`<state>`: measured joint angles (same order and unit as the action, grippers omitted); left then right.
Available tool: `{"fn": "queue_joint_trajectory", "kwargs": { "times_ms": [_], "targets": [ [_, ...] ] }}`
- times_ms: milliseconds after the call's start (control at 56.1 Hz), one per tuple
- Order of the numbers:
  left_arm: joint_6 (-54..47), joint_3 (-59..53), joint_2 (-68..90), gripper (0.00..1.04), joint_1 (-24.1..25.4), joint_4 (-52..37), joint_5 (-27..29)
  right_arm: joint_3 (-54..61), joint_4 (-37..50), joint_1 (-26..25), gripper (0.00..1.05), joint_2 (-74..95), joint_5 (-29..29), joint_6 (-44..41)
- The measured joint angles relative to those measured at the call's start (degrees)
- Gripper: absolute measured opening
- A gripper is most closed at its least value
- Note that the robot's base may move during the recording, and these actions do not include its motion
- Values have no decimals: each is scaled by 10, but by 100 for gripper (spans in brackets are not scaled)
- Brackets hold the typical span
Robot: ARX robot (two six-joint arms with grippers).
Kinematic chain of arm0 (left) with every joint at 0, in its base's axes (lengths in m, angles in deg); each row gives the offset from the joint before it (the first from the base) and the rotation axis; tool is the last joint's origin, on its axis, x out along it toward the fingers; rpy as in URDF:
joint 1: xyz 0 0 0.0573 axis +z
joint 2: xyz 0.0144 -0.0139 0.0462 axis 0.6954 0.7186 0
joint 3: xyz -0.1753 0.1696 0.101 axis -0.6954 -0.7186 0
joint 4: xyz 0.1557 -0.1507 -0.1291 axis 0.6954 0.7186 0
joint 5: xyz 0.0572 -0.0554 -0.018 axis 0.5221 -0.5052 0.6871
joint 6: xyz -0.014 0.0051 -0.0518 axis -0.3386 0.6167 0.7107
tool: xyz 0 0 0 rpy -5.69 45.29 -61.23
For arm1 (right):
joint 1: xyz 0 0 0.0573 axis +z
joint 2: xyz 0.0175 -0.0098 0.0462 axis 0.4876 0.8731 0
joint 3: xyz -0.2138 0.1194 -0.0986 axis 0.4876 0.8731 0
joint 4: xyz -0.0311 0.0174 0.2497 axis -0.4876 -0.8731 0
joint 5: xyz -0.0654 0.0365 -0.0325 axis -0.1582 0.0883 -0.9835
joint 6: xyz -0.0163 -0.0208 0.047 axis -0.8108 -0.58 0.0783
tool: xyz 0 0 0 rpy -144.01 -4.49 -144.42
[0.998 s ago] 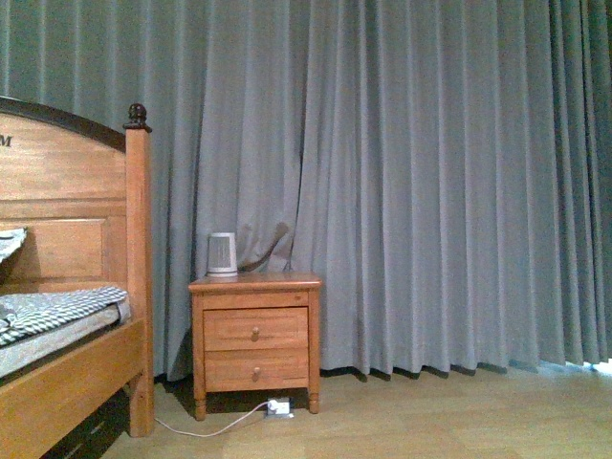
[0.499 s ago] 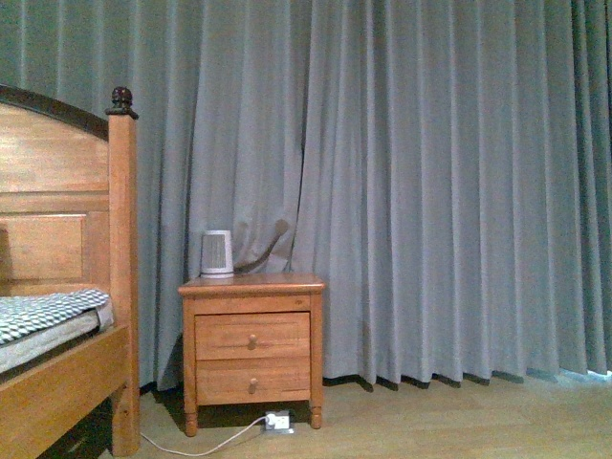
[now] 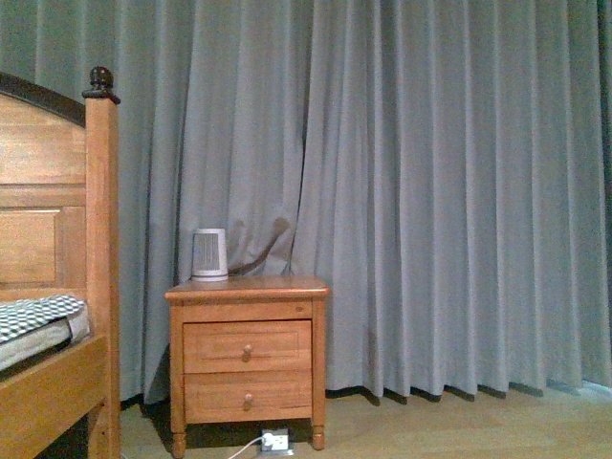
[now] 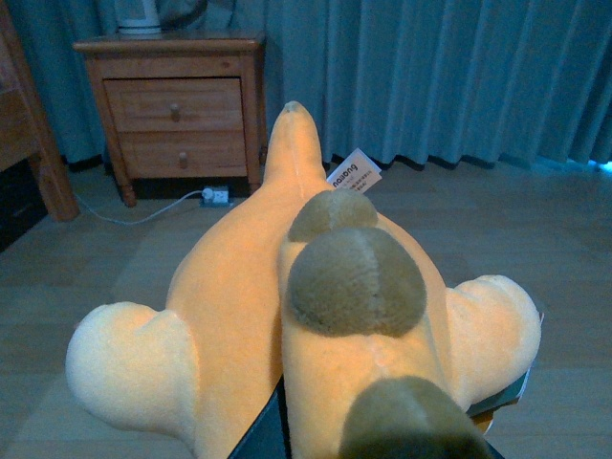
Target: Put away toys
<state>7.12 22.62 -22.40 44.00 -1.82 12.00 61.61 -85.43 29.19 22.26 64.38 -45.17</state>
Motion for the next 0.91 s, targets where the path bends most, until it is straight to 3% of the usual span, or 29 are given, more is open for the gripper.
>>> {"fn": "queue_joint_trajectory", "kwargs": {
  "times_ms": [909],
  "targets": [
    [0, 0, 0, 98, 0, 0, 0, 0, 0, 0, 7, 0, 0, 0]
  ]
}}
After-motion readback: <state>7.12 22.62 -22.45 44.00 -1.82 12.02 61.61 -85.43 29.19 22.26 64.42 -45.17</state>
